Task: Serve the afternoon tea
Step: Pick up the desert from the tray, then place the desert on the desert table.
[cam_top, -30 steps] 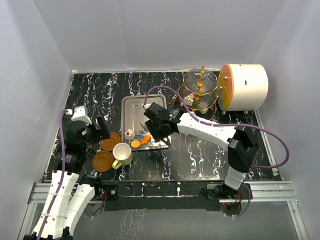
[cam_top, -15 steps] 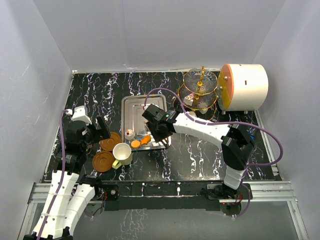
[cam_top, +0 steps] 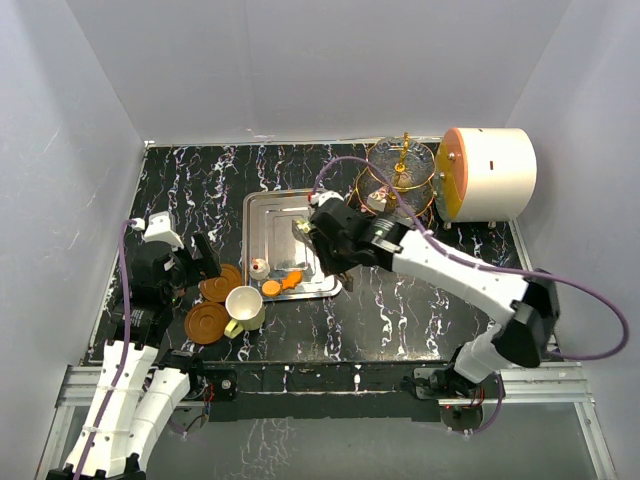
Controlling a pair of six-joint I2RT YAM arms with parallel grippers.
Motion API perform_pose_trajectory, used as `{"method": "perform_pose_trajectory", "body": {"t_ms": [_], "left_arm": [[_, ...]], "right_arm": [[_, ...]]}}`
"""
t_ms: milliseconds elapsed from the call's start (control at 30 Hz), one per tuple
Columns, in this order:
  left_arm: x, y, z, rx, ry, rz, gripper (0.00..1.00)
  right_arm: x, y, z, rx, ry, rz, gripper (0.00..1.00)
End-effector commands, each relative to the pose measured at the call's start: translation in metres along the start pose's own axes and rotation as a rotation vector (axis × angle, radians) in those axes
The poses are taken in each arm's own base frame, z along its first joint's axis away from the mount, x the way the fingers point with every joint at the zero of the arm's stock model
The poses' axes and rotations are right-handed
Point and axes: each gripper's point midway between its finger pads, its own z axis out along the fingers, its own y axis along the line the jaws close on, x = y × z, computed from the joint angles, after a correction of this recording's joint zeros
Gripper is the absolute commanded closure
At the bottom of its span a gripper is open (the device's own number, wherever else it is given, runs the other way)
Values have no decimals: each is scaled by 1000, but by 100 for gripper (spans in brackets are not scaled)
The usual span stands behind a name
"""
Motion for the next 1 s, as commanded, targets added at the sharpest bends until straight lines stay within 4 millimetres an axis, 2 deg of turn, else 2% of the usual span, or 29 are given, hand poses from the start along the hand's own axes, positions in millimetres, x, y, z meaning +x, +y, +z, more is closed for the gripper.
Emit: {"method": "perform_pose_trajectory", "body": {"t_ms": [0, 233, 367, 500, 967], "left_arm": [[-9, -4, -3, 16, -21, 8, 1], [-9, -5, -3, 19, -17, 8, 1], [-8, -5, -2, 18, -15, 9, 1], [-7, -5, -2, 20, -11, 9, 1], [-7, -5, -1, 17, -9, 8, 1]], "right_arm": [[0, -20, -38, 45, -76, 61, 77], [18, -61, -89, 126, -127, 129, 77], [24, -86, -107, 178, -147, 164, 76], [29, -111, -113, 222, -151, 195, 75], [27, -152, -119, 293, -154, 255, 75]]}}
